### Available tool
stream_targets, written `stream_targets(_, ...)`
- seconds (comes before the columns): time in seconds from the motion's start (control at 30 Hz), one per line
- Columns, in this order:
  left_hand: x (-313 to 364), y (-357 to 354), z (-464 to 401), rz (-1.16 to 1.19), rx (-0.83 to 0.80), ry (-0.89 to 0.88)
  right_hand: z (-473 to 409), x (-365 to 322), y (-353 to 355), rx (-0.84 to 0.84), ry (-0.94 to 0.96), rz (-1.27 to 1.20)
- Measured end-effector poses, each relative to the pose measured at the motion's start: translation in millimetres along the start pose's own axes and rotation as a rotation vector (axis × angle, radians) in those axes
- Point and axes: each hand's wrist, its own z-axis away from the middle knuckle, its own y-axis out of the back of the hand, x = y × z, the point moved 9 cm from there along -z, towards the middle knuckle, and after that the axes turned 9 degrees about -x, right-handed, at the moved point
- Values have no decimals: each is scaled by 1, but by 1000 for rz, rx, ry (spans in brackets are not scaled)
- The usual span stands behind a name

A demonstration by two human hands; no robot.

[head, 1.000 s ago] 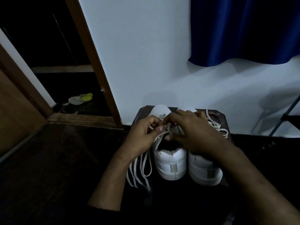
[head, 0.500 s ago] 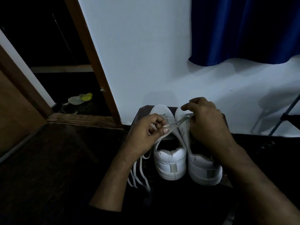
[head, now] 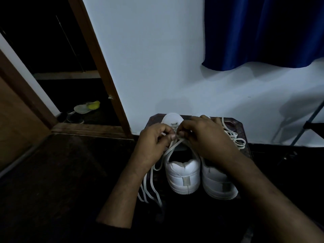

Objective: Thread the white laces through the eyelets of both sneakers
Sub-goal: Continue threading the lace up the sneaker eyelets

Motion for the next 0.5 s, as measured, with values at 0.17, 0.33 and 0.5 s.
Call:
stream_targets(0.17,11,3,1,-148,29,-102,-7,-12,4,1,53,199)
stream_targets(0.33,0,-8,-2,-140,-112,-99,-8,-5,6,15,-41,193)
stream_targets(0.5,-16,-10,-1,-68,-220,-23,-4,19,6,27,-228,145)
